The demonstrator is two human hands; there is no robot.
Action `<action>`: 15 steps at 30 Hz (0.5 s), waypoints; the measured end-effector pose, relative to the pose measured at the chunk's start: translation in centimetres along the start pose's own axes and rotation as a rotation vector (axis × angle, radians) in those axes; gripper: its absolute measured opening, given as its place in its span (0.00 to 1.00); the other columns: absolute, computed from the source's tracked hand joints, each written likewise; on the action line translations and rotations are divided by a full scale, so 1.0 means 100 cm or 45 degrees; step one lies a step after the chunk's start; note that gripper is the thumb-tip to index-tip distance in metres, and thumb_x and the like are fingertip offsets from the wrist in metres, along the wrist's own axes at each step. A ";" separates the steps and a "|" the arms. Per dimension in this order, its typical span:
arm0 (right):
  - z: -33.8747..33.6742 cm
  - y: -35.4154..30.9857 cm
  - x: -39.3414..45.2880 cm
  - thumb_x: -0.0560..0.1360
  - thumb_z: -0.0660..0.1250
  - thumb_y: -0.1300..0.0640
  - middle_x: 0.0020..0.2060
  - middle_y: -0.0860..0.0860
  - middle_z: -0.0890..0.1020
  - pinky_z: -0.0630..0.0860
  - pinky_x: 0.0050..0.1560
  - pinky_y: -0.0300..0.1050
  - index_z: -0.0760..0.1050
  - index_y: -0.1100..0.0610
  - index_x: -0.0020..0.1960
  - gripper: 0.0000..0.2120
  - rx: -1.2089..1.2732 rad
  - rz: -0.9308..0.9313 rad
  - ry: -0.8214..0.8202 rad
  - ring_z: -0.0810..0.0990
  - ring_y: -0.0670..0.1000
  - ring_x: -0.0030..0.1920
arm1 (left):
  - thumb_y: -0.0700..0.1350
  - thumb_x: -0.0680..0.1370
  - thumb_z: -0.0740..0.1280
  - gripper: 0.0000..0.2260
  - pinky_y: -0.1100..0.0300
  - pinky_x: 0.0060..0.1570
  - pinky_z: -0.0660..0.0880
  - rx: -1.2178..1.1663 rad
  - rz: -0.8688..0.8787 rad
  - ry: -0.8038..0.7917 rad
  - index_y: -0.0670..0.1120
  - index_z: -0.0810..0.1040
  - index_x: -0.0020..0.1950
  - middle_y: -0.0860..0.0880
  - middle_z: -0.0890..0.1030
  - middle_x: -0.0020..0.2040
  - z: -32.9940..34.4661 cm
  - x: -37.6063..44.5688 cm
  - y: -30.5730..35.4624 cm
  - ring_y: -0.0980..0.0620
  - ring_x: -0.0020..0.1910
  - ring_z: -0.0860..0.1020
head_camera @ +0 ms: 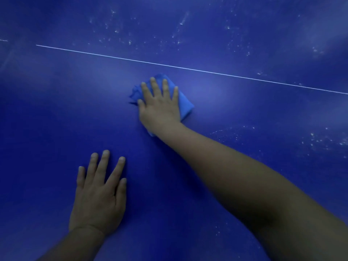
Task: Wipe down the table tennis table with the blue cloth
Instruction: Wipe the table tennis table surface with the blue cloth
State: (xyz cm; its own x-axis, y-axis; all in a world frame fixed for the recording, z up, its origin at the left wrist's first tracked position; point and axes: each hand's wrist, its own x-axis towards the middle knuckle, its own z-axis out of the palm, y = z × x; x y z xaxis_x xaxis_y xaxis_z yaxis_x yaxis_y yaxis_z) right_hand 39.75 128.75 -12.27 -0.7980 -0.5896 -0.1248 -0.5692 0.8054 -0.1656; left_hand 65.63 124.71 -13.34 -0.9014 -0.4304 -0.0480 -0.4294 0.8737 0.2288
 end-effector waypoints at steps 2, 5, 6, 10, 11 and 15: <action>-0.002 -0.013 0.020 0.84 0.48 0.45 0.82 0.49 0.49 0.38 0.76 0.65 0.50 0.48 0.82 0.27 0.053 -0.013 -0.010 0.43 0.58 0.80 | 0.55 0.82 0.50 0.26 0.46 0.78 0.45 -0.007 -0.011 0.009 0.51 0.65 0.79 0.44 0.60 0.81 0.000 0.000 0.001 0.43 0.81 0.53; -0.015 0.032 0.052 0.84 0.48 0.47 0.81 0.50 0.51 0.43 0.75 0.67 0.51 0.48 0.81 0.26 0.060 0.193 0.038 0.46 0.60 0.80 | 0.55 0.82 0.51 0.25 0.44 0.78 0.46 0.001 -0.001 0.018 0.50 0.66 0.79 0.44 0.61 0.80 0.002 0.001 0.000 0.42 0.81 0.54; -0.020 0.066 0.059 0.84 0.48 0.48 0.81 0.50 0.51 0.44 0.75 0.68 0.52 0.48 0.81 0.26 0.060 0.337 0.080 0.47 0.60 0.80 | 0.55 0.82 0.50 0.25 0.44 0.77 0.46 0.004 0.003 0.019 0.50 0.66 0.78 0.43 0.61 0.80 0.002 0.001 -0.001 0.42 0.81 0.54; -0.045 0.239 0.033 0.83 0.46 0.45 0.81 0.51 0.52 0.44 0.75 0.69 0.53 0.49 0.81 0.27 0.082 0.995 0.189 0.47 0.62 0.80 | 0.55 0.83 0.49 0.25 0.43 0.77 0.46 0.008 0.019 0.020 0.49 0.66 0.78 0.42 0.61 0.80 0.002 0.000 -0.002 0.41 0.80 0.55; -0.052 0.271 0.017 0.83 0.46 0.44 0.81 0.50 0.52 0.44 0.75 0.69 0.52 0.49 0.81 0.28 0.097 1.104 0.196 0.46 0.62 0.80 | 0.56 0.83 0.49 0.25 0.43 0.78 0.46 0.002 0.018 0.016 0.49 0.66 0.78 0.43 0.61 0.80 0.002 0.000 -0.002 0.41 0.80 0.54; -0.051 0.287 -0.030 0.82 0.47 0.42 0.81 0.49 0.52 0.45 0.77 0.67 0.52 0.50 0.82 0.30 0.083 0.944 0.157 0.48 0.59 0.81 | 0.56 0.83 0.48 0.26 0.41 0.78 0.47 0.001 0.010 -0.011 0.50 0.63 0.79 0.43 0.59 0.81 0.002 0.000 -0.003 0.43 0.81 0.51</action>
State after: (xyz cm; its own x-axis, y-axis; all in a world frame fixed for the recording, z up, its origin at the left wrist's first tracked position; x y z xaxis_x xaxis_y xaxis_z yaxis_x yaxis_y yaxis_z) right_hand 24.84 153.95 -11.62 -0.9860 0.1194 -0.1161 0.1352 0.9811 -0.1387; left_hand 65.76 124.45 -13.61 -0.9052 -0.4216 -0.0544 -0.4223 0.8772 0.2283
